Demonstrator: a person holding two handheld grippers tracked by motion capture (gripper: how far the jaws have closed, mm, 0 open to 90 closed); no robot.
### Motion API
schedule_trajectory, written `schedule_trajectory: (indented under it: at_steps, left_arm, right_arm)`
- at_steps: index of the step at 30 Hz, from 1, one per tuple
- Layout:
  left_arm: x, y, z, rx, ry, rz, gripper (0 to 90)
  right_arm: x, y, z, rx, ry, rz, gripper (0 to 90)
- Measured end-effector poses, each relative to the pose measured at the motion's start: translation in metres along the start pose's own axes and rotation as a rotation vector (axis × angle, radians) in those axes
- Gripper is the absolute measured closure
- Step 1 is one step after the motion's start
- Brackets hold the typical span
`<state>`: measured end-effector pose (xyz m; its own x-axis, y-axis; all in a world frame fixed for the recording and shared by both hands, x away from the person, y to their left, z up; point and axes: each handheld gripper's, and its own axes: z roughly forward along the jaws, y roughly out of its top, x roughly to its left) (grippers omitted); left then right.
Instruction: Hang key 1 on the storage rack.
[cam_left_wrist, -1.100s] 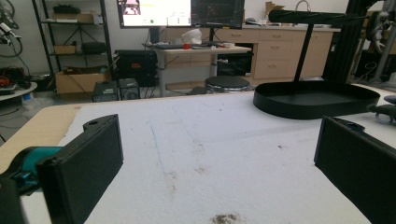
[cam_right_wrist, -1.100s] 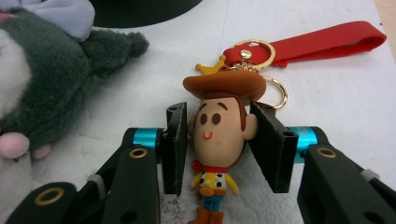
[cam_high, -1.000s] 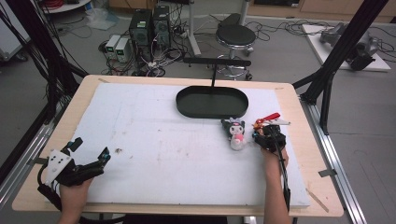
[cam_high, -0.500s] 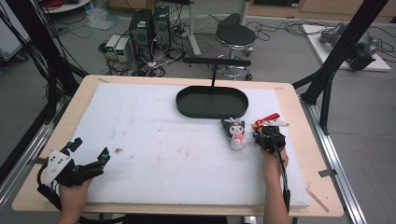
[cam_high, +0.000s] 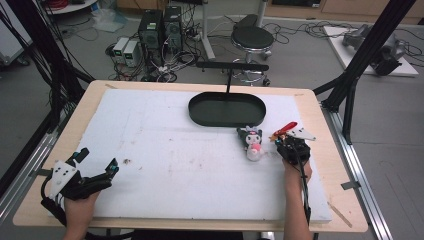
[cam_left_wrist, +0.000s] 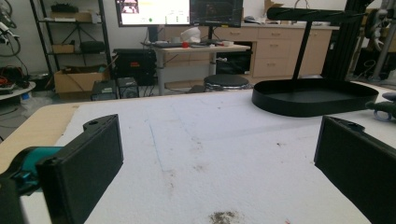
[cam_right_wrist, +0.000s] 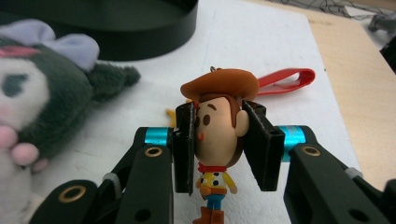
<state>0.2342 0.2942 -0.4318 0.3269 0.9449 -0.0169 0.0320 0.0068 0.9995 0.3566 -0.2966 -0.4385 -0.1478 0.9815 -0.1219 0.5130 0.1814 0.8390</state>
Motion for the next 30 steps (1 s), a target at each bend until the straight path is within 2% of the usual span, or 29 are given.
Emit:
schedule_trajectory:
  at_steps: [7,12,22,30]
  left_arm:
    - [0.0,0.0,0.0,0.001,-0.003,-0.003,1.7]
    - [0.0,0.0,0.0,0.003,-0.004,-0.004,1.7]
    - [-0.001,0.0,0.001,-0.001,-0.004,-0.003,1.7]
    - [-0.001,0.0,0.001,-0.002,-0.005,-0.004,1.7]
  right_arm:
    - [0.003,0.006,-0.011,-0.11,-0.01,-0.011,66.5]
    - [0.003,0.008,-0.018,-0.164,-0.001,-0.001,66.5]
    - [0.001,0.012,-0.03,-0.247,0.001,0.039,66.5]
    - [0.002,0.02,-0.039,-0.303,-0.003,0.041,66.5]
